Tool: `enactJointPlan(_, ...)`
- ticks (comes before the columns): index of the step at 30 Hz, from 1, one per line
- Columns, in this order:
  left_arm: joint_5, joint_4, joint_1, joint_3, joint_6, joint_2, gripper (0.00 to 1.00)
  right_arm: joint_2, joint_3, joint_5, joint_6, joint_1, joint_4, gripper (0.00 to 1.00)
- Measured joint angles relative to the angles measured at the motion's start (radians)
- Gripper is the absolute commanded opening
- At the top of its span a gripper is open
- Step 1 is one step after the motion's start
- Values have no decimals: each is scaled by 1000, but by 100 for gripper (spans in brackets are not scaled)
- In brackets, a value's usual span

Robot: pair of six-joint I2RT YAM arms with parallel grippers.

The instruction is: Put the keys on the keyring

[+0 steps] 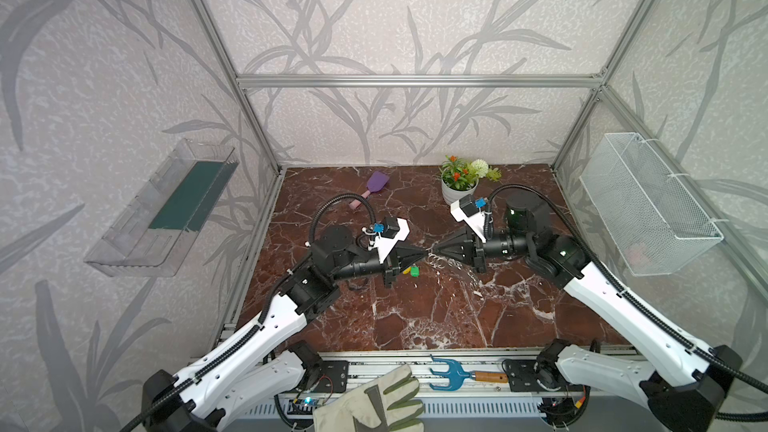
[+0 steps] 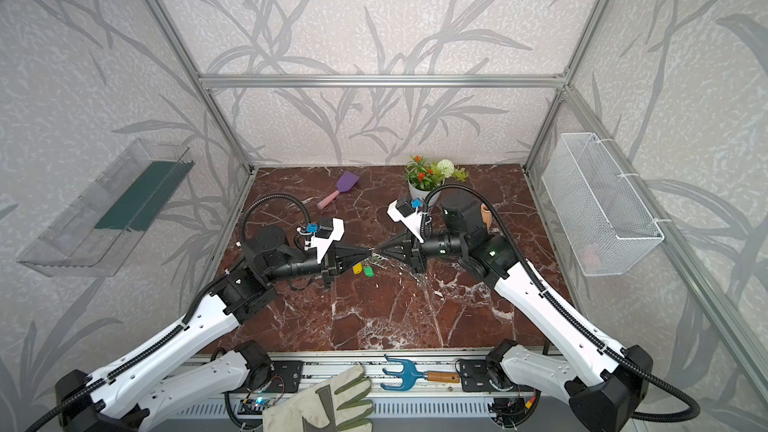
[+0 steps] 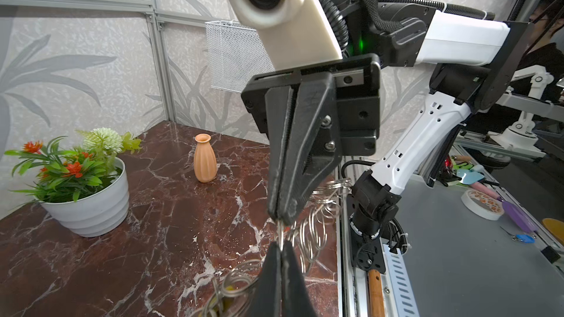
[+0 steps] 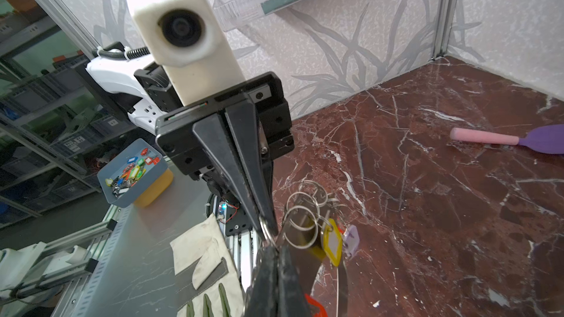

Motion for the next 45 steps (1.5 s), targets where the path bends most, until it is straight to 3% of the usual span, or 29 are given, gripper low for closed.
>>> enactJointPlan(2,-12,14,0,-8,-5,-3,0,0,-4,-2,7,0,7,0)
enactJointPlan(4,-22,30,0,-13,-9,-3,0,0,-4,-2,12,0,12,13)
enactJointPlan(8,-43,63,0,-24,-14,-22,0,-3,-10,-3,13,-1,17,14)
enactJointPlan(18,-81,126,0,-45,-27,-61,0,-18,-26,-13,17,0,27,0)
enactJointPlan(28,-97,247,0,-84,-86,-43,0,-18,-37,-24,39,-2,68,0)
enactJointPlan(45,-137,541,-29,-115,-219,116,0,26,-50,31,16,20,41,0)
